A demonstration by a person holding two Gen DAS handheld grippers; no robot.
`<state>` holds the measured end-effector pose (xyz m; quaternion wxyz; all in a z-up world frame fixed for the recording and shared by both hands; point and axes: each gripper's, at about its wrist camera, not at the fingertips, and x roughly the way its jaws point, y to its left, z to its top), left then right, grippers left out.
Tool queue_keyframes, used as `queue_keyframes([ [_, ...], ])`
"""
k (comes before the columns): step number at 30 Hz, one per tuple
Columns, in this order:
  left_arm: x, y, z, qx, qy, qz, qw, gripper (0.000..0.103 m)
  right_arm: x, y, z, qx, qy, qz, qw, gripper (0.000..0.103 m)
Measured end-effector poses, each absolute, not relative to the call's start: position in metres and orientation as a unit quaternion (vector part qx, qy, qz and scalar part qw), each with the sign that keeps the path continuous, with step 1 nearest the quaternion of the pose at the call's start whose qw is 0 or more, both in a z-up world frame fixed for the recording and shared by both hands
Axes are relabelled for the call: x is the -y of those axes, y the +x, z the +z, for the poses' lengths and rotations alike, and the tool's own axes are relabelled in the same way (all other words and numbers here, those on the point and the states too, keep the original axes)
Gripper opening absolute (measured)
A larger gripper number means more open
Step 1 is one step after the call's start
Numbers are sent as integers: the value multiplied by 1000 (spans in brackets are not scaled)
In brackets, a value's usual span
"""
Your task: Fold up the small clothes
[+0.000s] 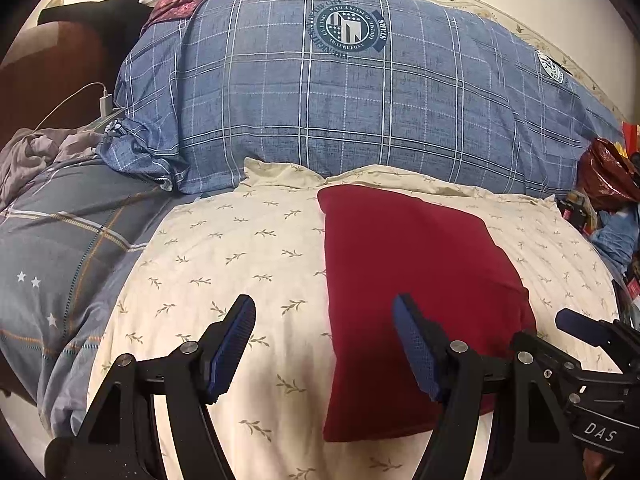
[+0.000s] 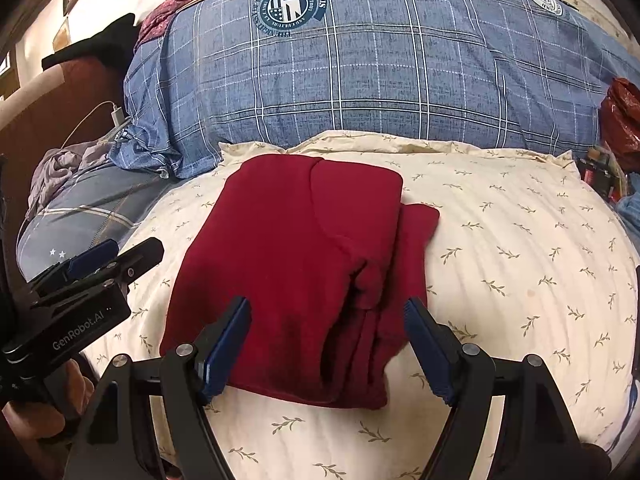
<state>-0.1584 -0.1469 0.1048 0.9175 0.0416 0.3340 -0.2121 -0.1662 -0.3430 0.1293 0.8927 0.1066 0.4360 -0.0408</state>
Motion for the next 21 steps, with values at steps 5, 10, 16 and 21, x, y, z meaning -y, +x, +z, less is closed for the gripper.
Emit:
queue_keyframes([
  [5,148,-157,103,-337,41,-212,917,70,342,-165,128,-440,103,-39,891,79],
  [10,149,-156,101,-338,42,-212,916,70,343,-164,125,-444,108,-39,888,79],
  [16,148,-154,100,-340,39,-209,916,70,343,-163,123,-447,111,-38,887,79],
  [21,148,-153,99,-342,40,-208,915,70,340,-162,121,-449,110,-36,886,79],
])
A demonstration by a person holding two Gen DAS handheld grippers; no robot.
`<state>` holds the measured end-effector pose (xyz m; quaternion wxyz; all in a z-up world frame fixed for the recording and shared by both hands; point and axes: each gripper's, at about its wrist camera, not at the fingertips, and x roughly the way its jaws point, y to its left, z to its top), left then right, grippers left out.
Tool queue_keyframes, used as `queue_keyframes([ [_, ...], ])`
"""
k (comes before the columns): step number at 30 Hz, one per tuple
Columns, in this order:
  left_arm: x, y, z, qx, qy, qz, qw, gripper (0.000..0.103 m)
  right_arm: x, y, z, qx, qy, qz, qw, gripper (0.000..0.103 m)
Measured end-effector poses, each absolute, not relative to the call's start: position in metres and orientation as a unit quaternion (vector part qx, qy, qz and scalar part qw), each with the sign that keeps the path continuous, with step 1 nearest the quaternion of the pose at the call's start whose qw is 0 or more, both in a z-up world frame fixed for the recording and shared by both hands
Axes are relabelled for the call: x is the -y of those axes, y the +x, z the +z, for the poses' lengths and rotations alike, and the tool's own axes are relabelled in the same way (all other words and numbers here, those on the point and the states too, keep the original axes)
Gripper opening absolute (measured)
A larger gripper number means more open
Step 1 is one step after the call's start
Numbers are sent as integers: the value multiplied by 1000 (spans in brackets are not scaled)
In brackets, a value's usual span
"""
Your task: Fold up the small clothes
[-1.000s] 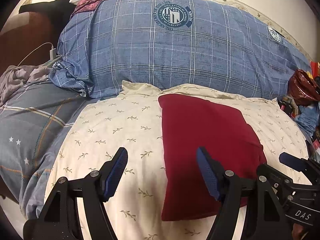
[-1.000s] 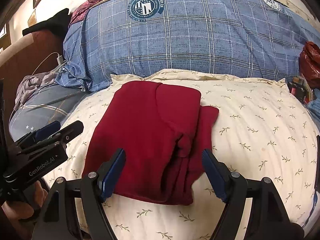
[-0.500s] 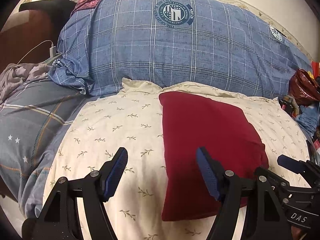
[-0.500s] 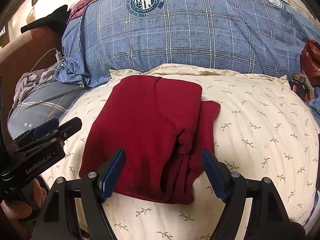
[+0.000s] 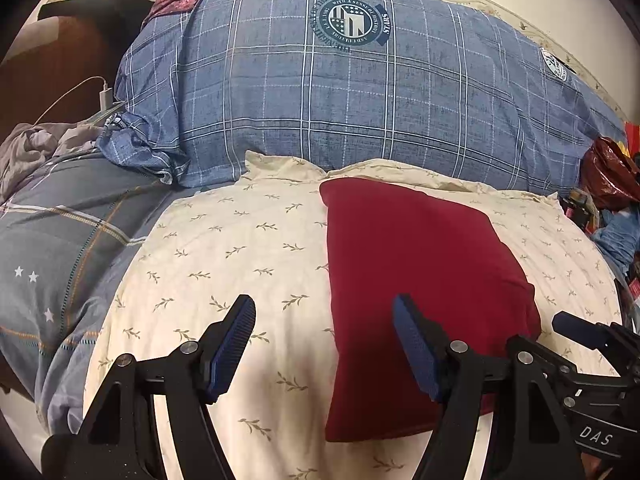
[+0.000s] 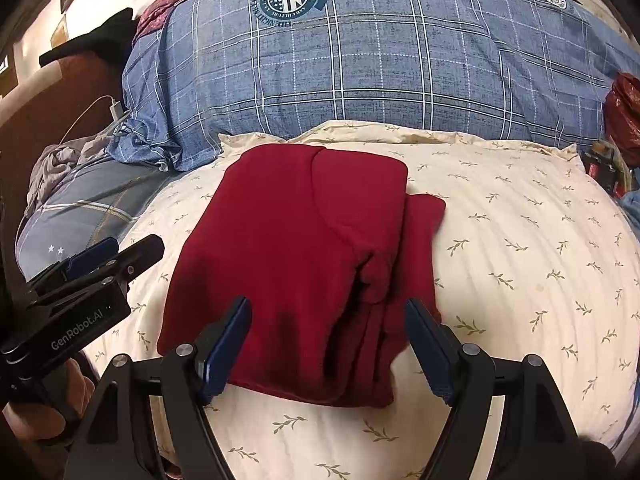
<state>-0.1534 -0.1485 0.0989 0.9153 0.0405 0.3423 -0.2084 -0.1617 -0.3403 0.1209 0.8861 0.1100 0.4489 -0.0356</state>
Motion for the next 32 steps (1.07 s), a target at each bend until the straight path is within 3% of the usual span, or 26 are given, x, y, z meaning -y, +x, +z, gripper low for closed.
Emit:
queue_keyframes([
  [32,152,-142,87,-355,38,-211,910,70,337,-155,110,-462,114,-28,879,79],
])
